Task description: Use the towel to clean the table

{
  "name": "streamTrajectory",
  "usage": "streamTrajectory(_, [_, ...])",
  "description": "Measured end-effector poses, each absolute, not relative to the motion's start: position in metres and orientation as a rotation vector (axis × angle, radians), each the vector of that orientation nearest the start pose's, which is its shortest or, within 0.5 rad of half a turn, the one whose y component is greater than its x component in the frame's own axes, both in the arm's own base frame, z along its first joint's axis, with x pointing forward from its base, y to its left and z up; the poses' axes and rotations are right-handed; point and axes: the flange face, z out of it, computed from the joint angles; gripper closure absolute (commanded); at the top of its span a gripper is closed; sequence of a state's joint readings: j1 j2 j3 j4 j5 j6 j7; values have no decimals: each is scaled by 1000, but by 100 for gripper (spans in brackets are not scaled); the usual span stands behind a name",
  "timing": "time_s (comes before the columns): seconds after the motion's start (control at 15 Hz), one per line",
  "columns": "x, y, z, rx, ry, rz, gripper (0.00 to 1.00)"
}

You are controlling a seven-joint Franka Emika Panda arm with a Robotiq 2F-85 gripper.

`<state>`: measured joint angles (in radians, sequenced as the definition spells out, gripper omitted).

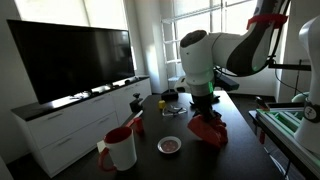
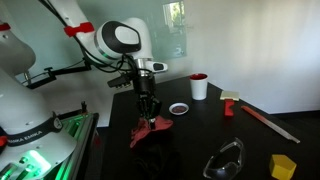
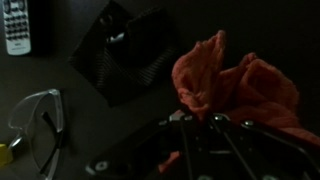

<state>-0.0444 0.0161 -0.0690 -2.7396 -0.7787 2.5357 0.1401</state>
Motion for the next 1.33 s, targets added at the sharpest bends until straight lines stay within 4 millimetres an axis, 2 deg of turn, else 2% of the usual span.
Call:
streamTrajectory(0.2, [362,-47,196,-3414,-751,374,98])
streamTrajectory(0.47, [361,-40,189,-3393,-772,373,98])
streamTrajectory(0.93, [353,-4,161,-3316,-941,421,98])
streamTrajectory(1.33, [351,38,161,-3280,-1116,377,98])
